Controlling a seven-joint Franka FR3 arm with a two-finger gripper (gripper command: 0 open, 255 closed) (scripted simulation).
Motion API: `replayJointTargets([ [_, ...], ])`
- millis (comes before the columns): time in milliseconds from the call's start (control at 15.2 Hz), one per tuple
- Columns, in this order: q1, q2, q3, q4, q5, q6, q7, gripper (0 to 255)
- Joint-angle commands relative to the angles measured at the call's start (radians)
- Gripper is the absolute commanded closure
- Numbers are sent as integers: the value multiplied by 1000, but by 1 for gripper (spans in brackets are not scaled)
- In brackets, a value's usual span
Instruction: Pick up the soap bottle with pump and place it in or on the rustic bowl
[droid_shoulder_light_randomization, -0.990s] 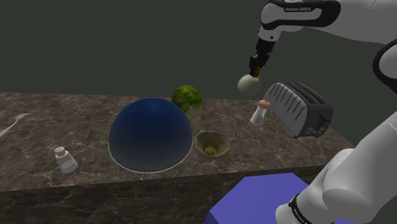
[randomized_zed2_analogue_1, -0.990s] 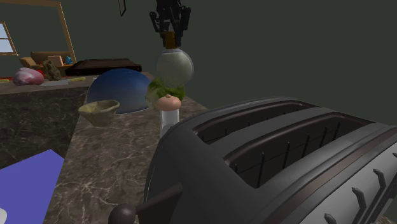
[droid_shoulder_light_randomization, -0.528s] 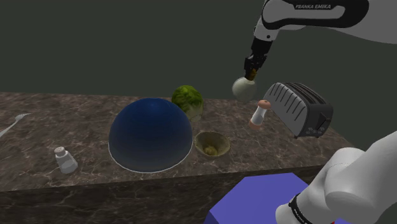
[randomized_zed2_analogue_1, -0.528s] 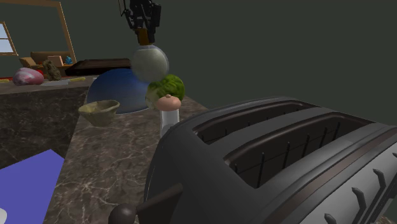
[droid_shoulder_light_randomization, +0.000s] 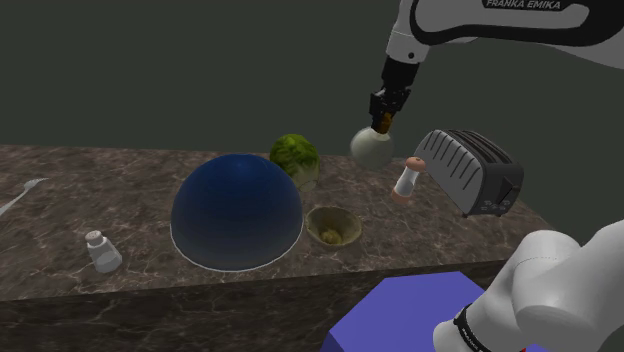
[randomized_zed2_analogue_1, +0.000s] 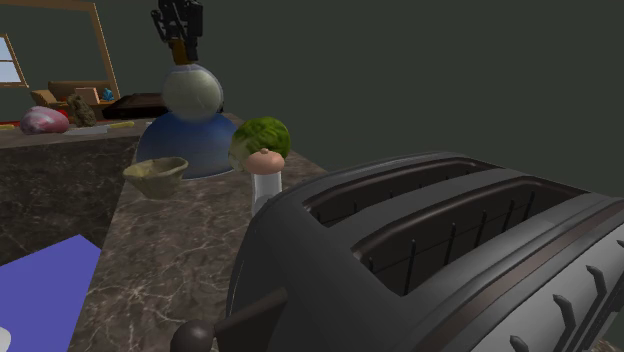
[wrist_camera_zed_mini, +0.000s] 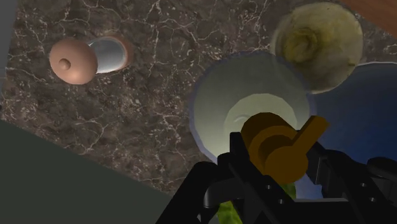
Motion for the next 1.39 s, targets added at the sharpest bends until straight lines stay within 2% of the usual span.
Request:
replayJointTargets([
  [0, 14, -28, 32, -19, 5, -11, 47, 255],
  [594, 87, -69, 184, -24, 54, -59, 256, 255],
  [1320, 86, -85, 182, -187, 52, 87, 261, 255],
])
